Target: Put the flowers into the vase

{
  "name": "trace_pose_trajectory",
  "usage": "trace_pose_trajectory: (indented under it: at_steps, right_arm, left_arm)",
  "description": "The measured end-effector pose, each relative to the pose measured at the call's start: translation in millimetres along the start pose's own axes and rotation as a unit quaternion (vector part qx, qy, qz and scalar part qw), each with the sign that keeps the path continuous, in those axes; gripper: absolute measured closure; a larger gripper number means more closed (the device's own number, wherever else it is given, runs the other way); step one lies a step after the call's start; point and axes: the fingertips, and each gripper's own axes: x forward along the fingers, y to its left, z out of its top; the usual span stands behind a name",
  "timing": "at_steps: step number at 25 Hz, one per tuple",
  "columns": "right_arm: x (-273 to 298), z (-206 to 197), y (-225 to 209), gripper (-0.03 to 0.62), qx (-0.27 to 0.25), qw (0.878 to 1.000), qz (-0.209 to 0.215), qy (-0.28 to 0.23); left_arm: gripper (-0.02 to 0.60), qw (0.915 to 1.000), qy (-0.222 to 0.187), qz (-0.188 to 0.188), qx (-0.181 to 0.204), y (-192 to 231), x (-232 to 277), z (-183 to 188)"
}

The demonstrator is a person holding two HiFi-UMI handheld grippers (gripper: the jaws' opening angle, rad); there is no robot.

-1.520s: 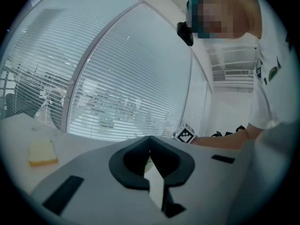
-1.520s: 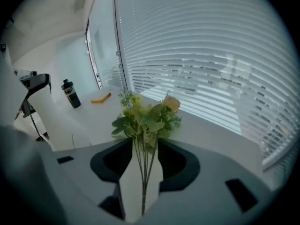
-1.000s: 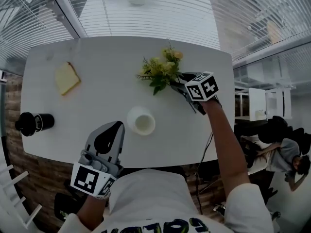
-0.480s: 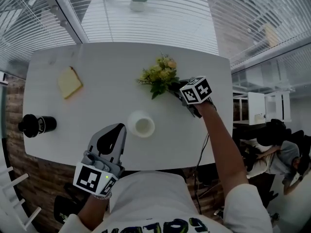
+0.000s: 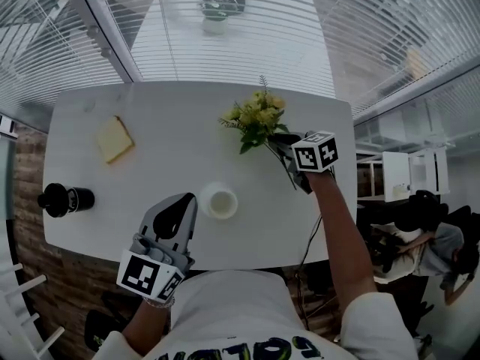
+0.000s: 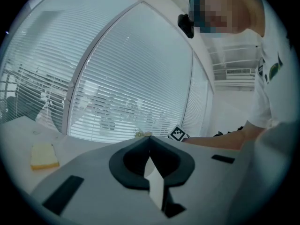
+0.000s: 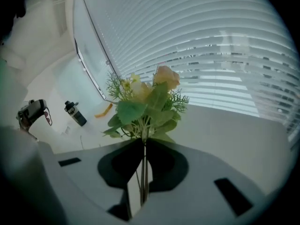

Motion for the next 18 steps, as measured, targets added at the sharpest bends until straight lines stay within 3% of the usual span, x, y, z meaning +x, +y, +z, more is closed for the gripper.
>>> trace_pose_trajectory:
  at_steps: [7,18]
  right_arm:
    - [-31,30,-1,0.554,0.036,0.996,-0.007,-0.084]
    - [-93,82,20,0.554,0.066,0.974,0.006,-0.216]
  left_arm:
    - [0.568,0.9999,-0.008,-0.004,0.007,1,3,11]
    - [0.566,0.9996,-0.017,-0.018,0.017,-10,10,23]
